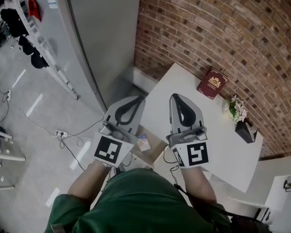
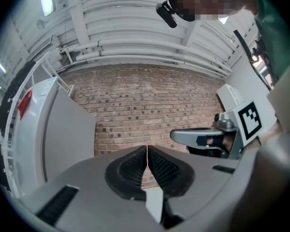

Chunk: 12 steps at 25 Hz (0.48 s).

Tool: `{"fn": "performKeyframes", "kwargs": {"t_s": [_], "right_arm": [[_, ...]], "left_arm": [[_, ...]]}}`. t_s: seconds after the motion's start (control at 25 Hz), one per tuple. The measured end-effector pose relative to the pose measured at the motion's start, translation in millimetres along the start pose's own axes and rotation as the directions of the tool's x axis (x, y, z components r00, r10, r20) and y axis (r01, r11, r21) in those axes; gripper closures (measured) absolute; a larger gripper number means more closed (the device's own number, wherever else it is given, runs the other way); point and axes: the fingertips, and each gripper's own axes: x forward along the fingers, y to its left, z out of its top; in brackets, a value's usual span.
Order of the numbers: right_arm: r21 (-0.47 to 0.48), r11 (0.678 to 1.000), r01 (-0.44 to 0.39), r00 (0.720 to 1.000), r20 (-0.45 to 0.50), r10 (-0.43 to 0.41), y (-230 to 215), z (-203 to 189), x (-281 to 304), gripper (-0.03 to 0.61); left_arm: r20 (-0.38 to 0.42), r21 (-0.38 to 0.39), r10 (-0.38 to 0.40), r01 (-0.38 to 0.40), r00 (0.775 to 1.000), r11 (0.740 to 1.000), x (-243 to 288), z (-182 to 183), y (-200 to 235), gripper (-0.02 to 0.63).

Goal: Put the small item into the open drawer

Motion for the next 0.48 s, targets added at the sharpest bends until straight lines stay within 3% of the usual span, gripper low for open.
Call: {"fn": "performKeyframes", "kwargs": {"t_s": [0.48], "right_arm": [[0.005, 1.0, 0.003, 1.0, -0.003, -0.003, -0.2, -0.2, -3.5, 0.575]], "left_arm": [[-0.007, -0.015, -0.002, 0.002, 1.0, 1.0, -0.1, -2.3, -3.2, 0.604]]}}
